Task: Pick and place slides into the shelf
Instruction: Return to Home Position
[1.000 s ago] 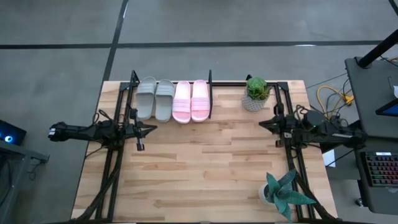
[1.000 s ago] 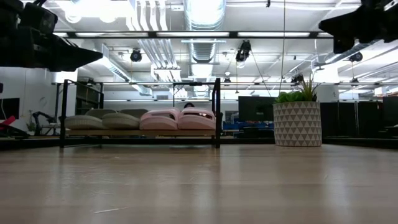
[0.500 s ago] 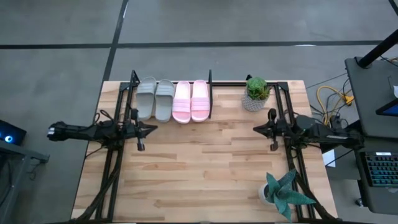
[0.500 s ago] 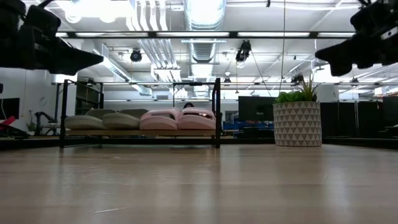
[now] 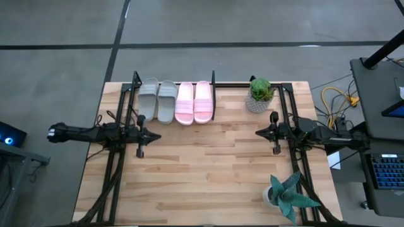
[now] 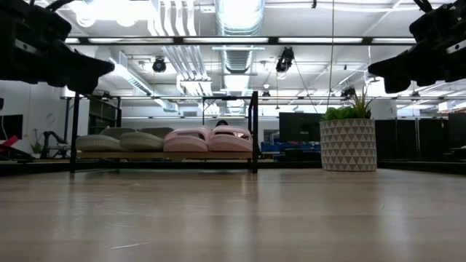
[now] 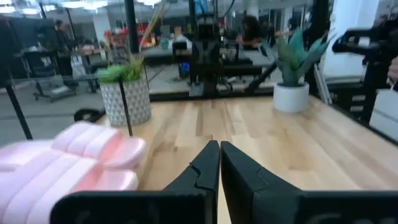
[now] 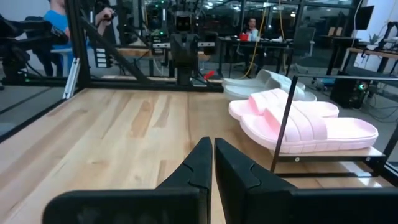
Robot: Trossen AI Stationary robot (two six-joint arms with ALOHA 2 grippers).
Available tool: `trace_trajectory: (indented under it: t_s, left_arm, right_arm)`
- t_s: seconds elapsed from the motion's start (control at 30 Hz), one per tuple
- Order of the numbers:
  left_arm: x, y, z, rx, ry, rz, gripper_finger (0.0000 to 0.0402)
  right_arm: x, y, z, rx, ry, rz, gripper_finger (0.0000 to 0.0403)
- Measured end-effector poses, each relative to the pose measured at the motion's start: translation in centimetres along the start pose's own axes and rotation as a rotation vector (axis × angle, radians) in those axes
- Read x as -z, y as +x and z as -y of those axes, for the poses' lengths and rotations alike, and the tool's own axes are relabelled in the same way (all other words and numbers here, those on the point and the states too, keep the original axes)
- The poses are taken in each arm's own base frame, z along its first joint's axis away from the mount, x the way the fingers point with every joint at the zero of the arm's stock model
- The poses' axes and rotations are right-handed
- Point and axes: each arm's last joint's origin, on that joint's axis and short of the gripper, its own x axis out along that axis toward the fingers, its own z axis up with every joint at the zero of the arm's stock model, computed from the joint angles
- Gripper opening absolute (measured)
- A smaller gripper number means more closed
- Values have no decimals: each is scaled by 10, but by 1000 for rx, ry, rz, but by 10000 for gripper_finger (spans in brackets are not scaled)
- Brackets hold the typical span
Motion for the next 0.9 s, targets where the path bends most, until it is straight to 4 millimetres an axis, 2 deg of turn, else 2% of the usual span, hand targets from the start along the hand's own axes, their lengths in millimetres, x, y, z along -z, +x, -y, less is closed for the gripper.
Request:
trace_trajectory:
  t_s: [0.27, 0.9]
  left_arm:
    - [-5, -5, 0, 17, 2, 55, 0]
    - [3, 3, 2, 48, 38, -37, 0]
  right_arm:
    - [0, 0, 0, 2, 14, -1, 8]
    - [0, 0, 0, 1, 24, -3, 8]
